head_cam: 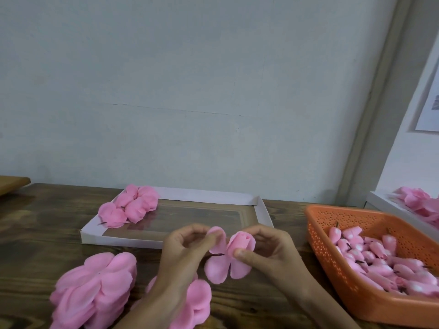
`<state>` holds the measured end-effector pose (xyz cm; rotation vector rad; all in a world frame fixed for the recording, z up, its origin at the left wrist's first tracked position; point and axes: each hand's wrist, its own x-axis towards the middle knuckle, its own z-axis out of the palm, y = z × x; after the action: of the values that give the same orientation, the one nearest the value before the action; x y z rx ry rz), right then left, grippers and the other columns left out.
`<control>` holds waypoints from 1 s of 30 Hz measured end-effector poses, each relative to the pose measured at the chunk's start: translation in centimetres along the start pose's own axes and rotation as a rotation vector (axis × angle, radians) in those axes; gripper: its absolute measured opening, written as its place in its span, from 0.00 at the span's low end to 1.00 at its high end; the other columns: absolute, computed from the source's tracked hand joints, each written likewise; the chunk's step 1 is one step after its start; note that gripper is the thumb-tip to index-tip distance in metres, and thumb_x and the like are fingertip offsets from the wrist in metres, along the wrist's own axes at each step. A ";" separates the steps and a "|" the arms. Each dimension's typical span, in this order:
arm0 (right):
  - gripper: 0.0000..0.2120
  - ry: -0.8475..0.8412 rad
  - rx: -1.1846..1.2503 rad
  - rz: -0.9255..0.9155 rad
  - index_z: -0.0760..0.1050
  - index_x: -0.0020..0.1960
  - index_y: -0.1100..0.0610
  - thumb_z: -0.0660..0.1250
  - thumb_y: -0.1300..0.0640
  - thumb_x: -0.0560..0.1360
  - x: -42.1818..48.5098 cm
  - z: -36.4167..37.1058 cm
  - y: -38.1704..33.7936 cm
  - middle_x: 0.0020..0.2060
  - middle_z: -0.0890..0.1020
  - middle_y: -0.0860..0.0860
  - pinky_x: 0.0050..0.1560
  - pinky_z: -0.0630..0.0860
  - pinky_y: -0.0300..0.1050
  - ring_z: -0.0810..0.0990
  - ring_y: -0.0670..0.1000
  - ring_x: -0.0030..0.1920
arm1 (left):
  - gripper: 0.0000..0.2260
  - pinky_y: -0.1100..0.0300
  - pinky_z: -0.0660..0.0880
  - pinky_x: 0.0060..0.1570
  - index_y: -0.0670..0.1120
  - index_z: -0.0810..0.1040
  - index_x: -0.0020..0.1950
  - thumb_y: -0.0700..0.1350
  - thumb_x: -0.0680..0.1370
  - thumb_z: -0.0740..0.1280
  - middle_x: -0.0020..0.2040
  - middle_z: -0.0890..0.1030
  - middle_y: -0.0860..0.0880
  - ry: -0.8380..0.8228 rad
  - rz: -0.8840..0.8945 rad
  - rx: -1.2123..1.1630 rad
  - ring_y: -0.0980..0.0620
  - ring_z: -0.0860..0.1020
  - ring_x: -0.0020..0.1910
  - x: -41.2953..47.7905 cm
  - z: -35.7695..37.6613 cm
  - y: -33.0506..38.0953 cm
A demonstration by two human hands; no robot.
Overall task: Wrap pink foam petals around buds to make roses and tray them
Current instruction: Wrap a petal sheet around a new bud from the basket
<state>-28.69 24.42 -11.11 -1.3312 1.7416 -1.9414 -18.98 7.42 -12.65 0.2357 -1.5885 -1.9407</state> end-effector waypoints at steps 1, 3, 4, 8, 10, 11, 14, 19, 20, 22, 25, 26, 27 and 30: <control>0.10 -0.010 -0.007 -0.003 0.86 0.54 0.57 0.78 0.63 0.74 0.0 0.2 0.0 0.52 0.88 0.56 0.52 0.83 0.44 0.88 0.55 0.53 | 0.10 0.60 0.78 0.38 0.42 0.85 0.40 0.46 0.71 0.82 0.40 0.86 0.41 -0.002 0.032 -0.001 0.48 0.84 0.39 -0.2 0.1 0.1; 0.10 -0.012 -0.012 -0.006 0.86 0.54 0.54 0.79 0.62 0.74 0.0 0.6 -0.1 0.57 0.87 0.54 0.54 0.83 0.45 0.87 0.56 0.57 | 0.11 0.60 0.79 0.38 0.42 0.86 0.41 0.47 0.69 0.83 0.39 0.87 0.41 -0.005 0.101 -0.002 0.48 0.85 0.39 -0.6 0.4 0.3; 0.10 -0.006 -0.022 -0.004 0.86 0.54 0.53 0.79 0.61 0.74 0.0 0.8 -0.1 0.59 0.87 0.53 0.55 0.83 0.46 0.87 0.56 0.58 | 0.10 0.61 0.79 0.38 0.43 0.87 0.41 0.48 0.68 0.81 0.39 0.87 0.41 -0.011 0.146 0.012 0.48 0.85 0.38 -0.8 0.5 0.3; 0.10 0.048 -0.092 0.014 0.86 0.53 0.51 0.80 0.59 0.73 -0.2 1.2 -0.2 0.52 0.89 0.53 0.53 0.85 0.48 0.88 0.55 0.53 | 0.05 0.63 0.78 0.38 0.43 0.88 0.41 0.44 0.70 0.78 0.38 0.86 0.42 -0.053 0.269 0.034 0.50 0.84 0.37 -0.9 0.6 0.1; 0.10 0.091 -0.114 0.012 0.86 0.52 0.54 0.81 0.60 0.72 -0.2 1.1 -0.1 0.49 0.89 0.53 0.51 0.84 0.46 0.89 0.55 0.51 | 0.05 0.63 0.78 0.40 0.42 0.87 0.39 0.42 0.71 0.81 0.39 0.85 0.43 -0.078 0.328 0.035 0.50 0.83 0.39 -0.6 0.5 -0.1; 0.11 0.109 -0.127 0.008 0.85 0.52 0.56 0.81 0.60 0.71 -0.2 1.1 -0.1 0.49 0.89 0.53 0.51 0.84 0.46 0.89 0.55 0.50 | 0.06 0.63 0.78 0.41 0.43 0.87 0.39 0.42 0.71 0.82 0.39 0.84 0.42 -0.086 0.356 0.046 0.50 0.83 0.40 -0.6 0.5 -0.2; 0.13 0.122 -0.133 0.000 0.84 0.53 0.60 0.81 0.62 0.70 -0.2 1.0 -0.1 0.49 0.89 0.55 0.52 0.86 0.53 0.88 0.57 0.50 | 0.05 0.64 0.78 0.43 0.47 0.88 0.40 0.48 0.70 0.78 0.41 0.84 0.43 -0.100 0.413 0.096 0.49 0.83 0.41 -0.6 0.7 -0.2; 0.14 0.121 -0.140 -0.038 0.84 0.53 0.58 0.83 0.60 0.69 -0.3 1.3 -0.1 0.51 0.89 0.53 0.52 0.85 0.61 0.88 0.58 0.51 | 0.04 0.62 0.79 0.44 0.46 0.89 0.42 0.46 0.74 0.79 0.41 0.84 0.43 -0.083 0.433 0.111 0.47 0.83 0.42 -0.6 0.7 -0.3; 0.15 0.125 -0.154 -0.048 0.84 0.52 0.57 0.84 0.57 0.69 -0.4 1.5 -0.1 0.51 0.89 0.53 0.52 0.85 0.61 0.88 0.58 0.51 | 0.04 0.61 0.79 0.43 0.46 0.89 0.42 0.45 0.74 0.79 0.41 0.84 0.43 -0.063 0.419 0.109 0.47 0.84 0.42 -0.6 0.7 -0.4; 0.16 0.125 -0.164 -0.046 0.85 0.52 0.55 0.83 0.52 0.68 -0.5 2.0 0.0 0.50 0.89 0.53 0.53 0.85 0.62 0.88 0.58 0.51 | 0.02 0.57 0.80 0.43 0.45 0.89 0.43 0.43 0.72 0.76 0.41 0.85 0.43 -0.021 0.370 0.093 0.45 0.85 0.42 -0.8 0.7 -0.5; 0.14 0.125 -0.144 -0.041 0.84 0.50 0.52 0.84 0.52 0.68 -0.6 2.5 0.2 0.49 0.89 0.53 0.53 0.85 0.60 0.88 0.58 0.50 | 0.03 0.54 0.80 0.43 0.45 0.89 0.43 0.42 0.72 0.76 0.40 0.85 0.42 -0.005 0.332 0.068 0.44 0.85 0.41 -1.0 0.7 -0.5; 0.13 0.133 -0.135 -0.042 0.84 0.49 0.52 0.84 0.53 0.68 -0.6 2.6 0.1 0.48 0.89 0.53 0.52 0.85 0.60 0.89 0.58 0.50 | 0.03 0.55 0.80 0.43 0.45 0.89 0.43 0.43 0.72 0.76 0.40 0.85 0.42 -0.011 0.336 0.067 0.45 0.85 0.41 -1.1 0.7 -0.5; 0.13 0.146 -0.128 -0.045 0.84 0.48 0.52 0.84 0.52 0.68 -0.6 2.6 0.1 0.48 0.89 0.53 0.52 0.85 0.61 0.89 0.58 0.49 | 0.03 0.57 0.80 0.42 0.45 0.89 0.43 0.43 0.72 0.76 0.40 0.86 0.42 -0.020 0.344 0.071 0.46 0.85 0.41 -1.1 0.8 -0.3; 0.17 0.206 -0.118 -0.045 0.83 0.48 0.58 0.84 0.51 0.66 -0.4 2.2 0.0 0.46 0.89 0.55 0.50 0.85 0.62 0.89 0.58 0.48 | 0.04 0.63 0.81 0.43 0.47 0.90 0.46 0.44 0.73 0.76 0.43 0.87 0.43 -0.069 0.339 0.060 0.48 0.87 0.44 -1.2 0.9 0.0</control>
<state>-26.86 23.23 -11.53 -1.2563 1.9644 -2.0948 -18.46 8.83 -12.75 -0.0747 -1.6135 -1.6577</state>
